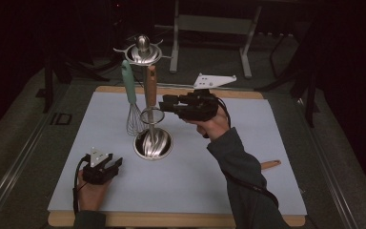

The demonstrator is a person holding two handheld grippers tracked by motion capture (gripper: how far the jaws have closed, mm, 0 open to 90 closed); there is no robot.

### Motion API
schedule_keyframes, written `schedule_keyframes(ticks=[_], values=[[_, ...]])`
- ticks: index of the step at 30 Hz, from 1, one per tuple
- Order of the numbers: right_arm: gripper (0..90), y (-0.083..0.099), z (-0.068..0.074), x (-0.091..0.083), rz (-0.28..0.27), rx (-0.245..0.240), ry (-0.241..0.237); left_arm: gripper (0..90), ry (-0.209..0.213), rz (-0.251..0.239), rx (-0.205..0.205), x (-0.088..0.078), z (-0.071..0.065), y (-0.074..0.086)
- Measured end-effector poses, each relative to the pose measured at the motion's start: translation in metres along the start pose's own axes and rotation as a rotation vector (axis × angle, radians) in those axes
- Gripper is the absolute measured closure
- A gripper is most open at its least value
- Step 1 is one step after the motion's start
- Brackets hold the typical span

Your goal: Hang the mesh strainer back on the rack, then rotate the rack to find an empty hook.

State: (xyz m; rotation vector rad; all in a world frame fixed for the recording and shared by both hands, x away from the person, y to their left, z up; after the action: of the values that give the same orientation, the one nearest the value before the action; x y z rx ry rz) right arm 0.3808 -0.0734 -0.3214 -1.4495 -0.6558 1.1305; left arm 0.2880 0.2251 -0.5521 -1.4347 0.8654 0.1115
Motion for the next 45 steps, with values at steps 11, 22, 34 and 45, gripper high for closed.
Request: schedule_keyframes(ticks=[11,22,34,45], values=[[67.2,0.002,0.002,-0.004,0.052,-0.05,0.041,55.4,-0.002,-0.001,-0.001,0.0,0.0,0.0],[69.5,0.012,0.005,-0.009,0.189,-0.163,0.119,55.4,-0.001,-0.002,-0.002,0.0,0.0,0.0],[69.8,0.035,0.0,-0.016,0.333,-0.231,0.198,55.4,0.0,-0.005,-0.005,0.0,0.0,0.0],[69.8,0.063,-0.006,-0.02,0.445,-0.267,0.223,63.2,0.033,-0.096,-0.058,-0.011,0.003,-0.003]])
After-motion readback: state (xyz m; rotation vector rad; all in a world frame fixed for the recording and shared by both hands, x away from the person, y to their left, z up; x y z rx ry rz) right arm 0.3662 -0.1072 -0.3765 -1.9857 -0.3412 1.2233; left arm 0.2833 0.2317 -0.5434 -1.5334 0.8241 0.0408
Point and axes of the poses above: each handheld gripper's, and its own axes: x roughly forward along the jaws, y roughly out of its underside, z roughly to its left, the point moved 2 cm from there along x, roughly forward along the jaws, and after that the axes turned 9 degrees about y, right-handed, at the moved point
